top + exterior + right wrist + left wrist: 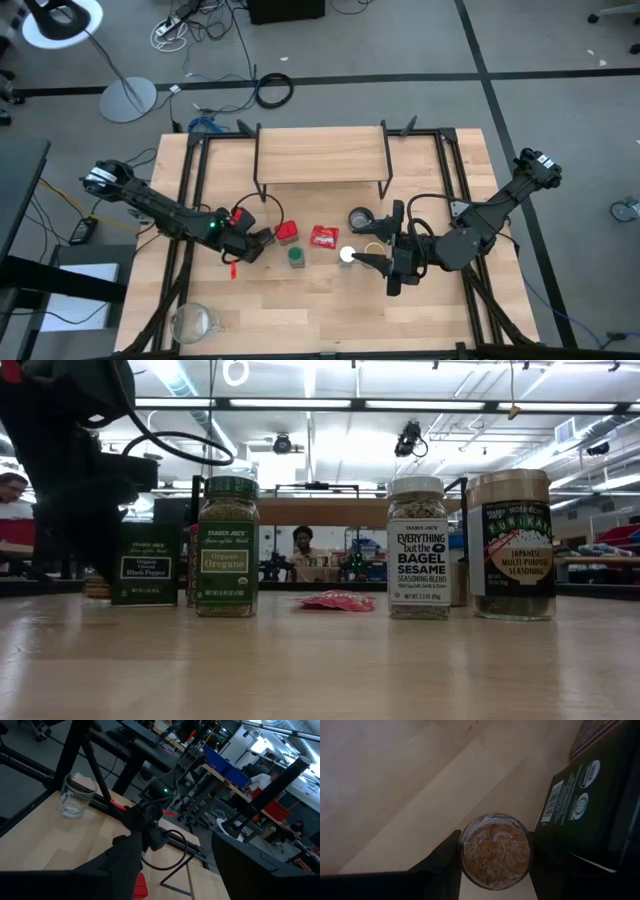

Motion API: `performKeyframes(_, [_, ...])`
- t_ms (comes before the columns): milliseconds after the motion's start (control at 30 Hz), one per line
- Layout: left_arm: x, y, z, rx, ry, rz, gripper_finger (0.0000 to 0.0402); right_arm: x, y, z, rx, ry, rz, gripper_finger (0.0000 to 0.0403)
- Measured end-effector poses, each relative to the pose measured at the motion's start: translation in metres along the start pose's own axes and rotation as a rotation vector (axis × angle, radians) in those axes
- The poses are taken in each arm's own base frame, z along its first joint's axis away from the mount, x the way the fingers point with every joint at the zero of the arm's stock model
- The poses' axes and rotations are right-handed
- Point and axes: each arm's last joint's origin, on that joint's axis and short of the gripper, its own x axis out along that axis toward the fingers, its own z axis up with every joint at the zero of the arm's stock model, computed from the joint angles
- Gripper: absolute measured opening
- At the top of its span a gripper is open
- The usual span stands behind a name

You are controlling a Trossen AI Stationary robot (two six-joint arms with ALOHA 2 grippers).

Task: Shelf spices
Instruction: Remove the brown seasoning bottle from the shelf

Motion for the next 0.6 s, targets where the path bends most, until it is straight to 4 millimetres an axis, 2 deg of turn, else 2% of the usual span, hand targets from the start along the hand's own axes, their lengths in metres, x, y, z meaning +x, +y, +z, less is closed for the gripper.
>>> performKeyframes(233, [0.0007,-0.002,0.001,-0.007,-0.018,-0.015,0.0176,0.0003,-0.0003,-0.0002,0.001,0.001,-0.001,0.024])
performKeyframes(467, [0.0034,-0.0013,-0.0024,-0.002,0.035,-0.019,0.0232,0.0005,-0.0005,-0.0003,0.003,0.001,-0.002,0.024])
performKeyframes(600, [0.0022,-0.0024,-0.0008,-0.026,0.021,-0.029,0.024,0.0006,-0.0006,-0.0003,0.007,0.002,-0.002,0.024])
